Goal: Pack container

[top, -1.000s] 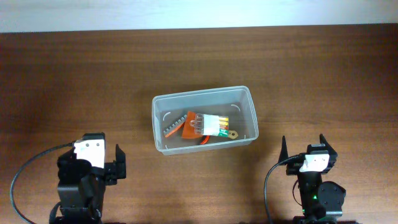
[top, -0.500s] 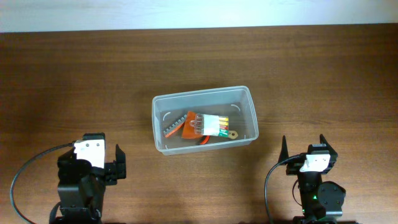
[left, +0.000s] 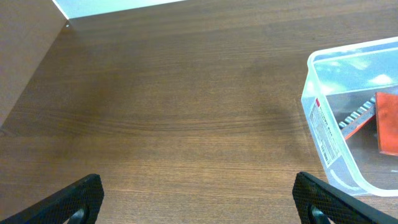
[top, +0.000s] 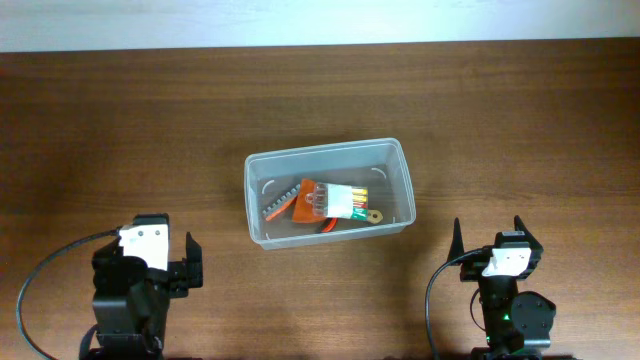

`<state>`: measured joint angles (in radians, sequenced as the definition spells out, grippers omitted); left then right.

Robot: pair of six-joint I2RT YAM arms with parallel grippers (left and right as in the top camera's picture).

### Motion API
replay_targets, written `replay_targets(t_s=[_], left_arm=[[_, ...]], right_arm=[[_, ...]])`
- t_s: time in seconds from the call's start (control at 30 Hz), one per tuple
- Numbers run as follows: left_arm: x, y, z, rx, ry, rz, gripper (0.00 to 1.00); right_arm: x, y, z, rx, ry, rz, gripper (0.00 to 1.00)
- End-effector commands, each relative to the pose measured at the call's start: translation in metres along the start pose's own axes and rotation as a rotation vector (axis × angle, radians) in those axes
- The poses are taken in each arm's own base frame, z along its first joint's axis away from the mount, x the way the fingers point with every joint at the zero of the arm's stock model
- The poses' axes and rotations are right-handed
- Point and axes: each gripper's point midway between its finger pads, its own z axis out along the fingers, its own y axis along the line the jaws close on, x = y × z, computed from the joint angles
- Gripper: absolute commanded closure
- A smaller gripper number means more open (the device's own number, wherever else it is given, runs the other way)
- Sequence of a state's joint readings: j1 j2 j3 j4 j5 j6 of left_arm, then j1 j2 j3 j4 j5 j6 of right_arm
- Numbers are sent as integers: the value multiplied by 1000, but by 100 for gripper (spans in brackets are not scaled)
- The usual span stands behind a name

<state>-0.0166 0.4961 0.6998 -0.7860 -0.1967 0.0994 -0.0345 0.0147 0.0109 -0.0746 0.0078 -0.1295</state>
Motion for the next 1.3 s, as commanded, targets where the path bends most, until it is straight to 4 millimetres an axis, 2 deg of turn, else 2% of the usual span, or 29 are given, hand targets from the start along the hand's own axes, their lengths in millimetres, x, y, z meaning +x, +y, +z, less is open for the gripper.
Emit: replay_targets(t_s=[0.0,0.17,0.23,0.33,0.57,0.7,0.83,0.93,1.1,1.27], left_arm=[[-2,3,-14,-9,-55,-21,1],[-7,-30,-52,200,-259,-17,1],[-4,-34,-55,220,-325,-23,1],[-5,-32,-44,192,-409,-58,1],[-23,-24,-2,89,-635,-152,1],[-19,-19,12,36,-724,-188,1],[12,-18,38,19,-594,-250,1],[30,-17,49,11,-510,-282,1],[29,-22,49,49,-511,-273,1],[28,-52,46,202,-510,-167,1]], right_arm=[[2,-2,0,17,3,14,1],[2,-2,0,16,3,14,1],[2,-2,0,16,3,14,1],[2,-2,0,16,3,14,1],[2,-2,0,16,3,14,1],[2,-2,0,16,3,14,1],[2,-2,0,16,3,14,1],[2,-2,0,16,3,14,1],[2,-2,0,16,3,14,1],[2,-2,0,16,3,14,1]])
